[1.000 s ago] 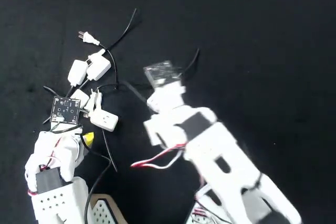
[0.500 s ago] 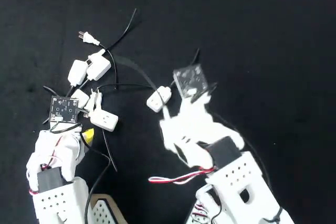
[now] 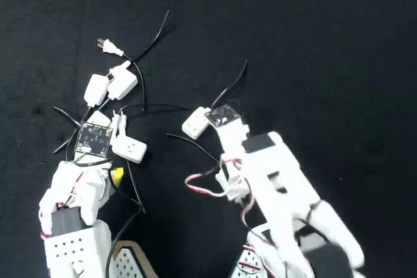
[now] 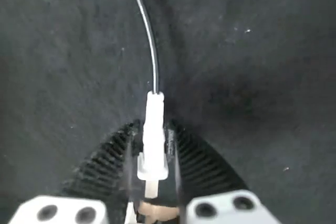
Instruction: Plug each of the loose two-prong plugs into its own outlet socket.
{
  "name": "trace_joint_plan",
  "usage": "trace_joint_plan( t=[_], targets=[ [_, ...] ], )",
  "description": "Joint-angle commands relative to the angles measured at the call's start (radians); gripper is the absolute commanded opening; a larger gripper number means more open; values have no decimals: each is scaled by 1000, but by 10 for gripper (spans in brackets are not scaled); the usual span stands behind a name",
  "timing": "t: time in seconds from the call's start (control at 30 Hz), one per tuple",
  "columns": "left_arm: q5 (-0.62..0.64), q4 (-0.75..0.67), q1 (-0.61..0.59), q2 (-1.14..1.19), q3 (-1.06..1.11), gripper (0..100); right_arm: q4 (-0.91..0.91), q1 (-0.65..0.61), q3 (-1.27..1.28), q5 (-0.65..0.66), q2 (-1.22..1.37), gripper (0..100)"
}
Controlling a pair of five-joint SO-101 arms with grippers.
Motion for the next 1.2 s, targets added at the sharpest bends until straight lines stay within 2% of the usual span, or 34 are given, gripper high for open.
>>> trace_joint_plan(
  t=[0.0,0.23,0.43,0.7,1.17],
  targets=[
    [-9,-12,13,-6,-5,317,-3,18,-117,37,180,19],
    [-9,-17,10,-6,-5,317,34,18,-272,117,415,162],
    [-11,-17,10,-6,-5,317,207,17,-444,207,542,155],
    [-11,-17,10,-6,-5,317,242,12,-487,227,615,25],
    [-11,-15,10,-6,-5,317,244,11,-487,226,693,38]
  ],
)
